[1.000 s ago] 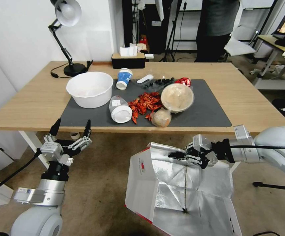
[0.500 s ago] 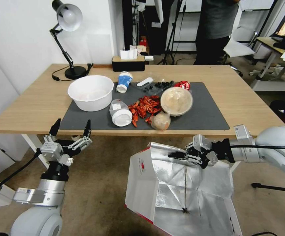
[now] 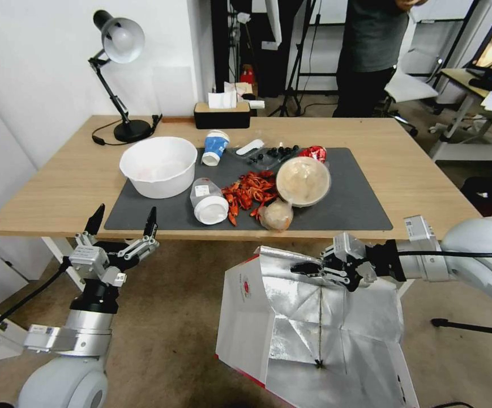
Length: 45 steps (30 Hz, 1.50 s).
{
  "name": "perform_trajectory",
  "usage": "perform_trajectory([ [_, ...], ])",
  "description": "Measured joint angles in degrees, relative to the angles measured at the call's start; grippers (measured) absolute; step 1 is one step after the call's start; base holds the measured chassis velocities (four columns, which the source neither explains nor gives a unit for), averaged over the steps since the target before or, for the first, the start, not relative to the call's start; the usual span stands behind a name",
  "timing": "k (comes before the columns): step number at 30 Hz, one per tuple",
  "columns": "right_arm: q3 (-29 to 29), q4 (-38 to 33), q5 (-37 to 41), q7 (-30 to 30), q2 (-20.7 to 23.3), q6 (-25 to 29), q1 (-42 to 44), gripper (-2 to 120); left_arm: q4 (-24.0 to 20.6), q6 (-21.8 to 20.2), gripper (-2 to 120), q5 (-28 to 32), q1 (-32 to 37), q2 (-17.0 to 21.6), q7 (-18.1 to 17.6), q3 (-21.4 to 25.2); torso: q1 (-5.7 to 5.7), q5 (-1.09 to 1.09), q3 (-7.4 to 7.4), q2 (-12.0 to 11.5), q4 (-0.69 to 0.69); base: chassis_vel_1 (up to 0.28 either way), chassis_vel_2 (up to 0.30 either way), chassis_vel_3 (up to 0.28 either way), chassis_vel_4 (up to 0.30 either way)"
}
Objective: Pick up the food delivery bag from the floor and place it on the table.
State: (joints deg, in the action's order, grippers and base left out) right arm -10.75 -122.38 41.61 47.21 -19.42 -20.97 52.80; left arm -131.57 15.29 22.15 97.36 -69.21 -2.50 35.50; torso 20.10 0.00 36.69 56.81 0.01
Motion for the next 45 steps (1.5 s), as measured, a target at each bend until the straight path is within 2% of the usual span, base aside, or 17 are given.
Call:
perform_trajectory([
  [5, 0.0, 0.0, 0.0, 0.1, 0.0, 0.0, 0.0, 0, 0.0, 0.0, 100, 0.0, 0.0, 0.0, 0.0, 0.0, 0.56, 0.00, 0.70, 1.3, 0.00, 0.000, 0.000, 0.000, 0.000],
  [14, -0.1, -0.1, 0.0, 0.1, -0.1, 0.0, 0.1, 0, -0.1, 0.0, 100, 0.0, 0.0, 0.0, 0.0, 0.0, 2.34, 0.00, 3.05, 5.4, 0.00, 0.000, 0.000, 0.000, 0.000],
  [30, -0.2, -0.1, 0.0, 0.2, -0.3, 0.1, 0.1, 0, -0.4, 0.3, 100, -0.1, 0.2, -0.1, -0.5, 0.1, 4.31, 0.00, 5.40, 9.7, 0.00, 0.000, 0.000, 0.000, 0.000],
  [36, -0.2, -0.1, -0.1, 0.2, -0.4, 0.1, 0.1, 0, -0.5, 1.3, 100, -1.4, 0.0, -0.3, -2.1, 0.2, 4.64, -0.01, 5.92, 10.6, 0.00, 0.000, 0.000, 0.000, 0.000],
  [45, -0.2, 0.0, -0.1, 0.2, -0.4, 0.1, 0.0, 0, -0.9, 1.2, 100, -1.3, 0.3, -0.2, -1.9, 0.5, 4.61, 0.00, 5.89, 10.5, 0.00, 0.000, 0.000, 0.000, 0.000],
])
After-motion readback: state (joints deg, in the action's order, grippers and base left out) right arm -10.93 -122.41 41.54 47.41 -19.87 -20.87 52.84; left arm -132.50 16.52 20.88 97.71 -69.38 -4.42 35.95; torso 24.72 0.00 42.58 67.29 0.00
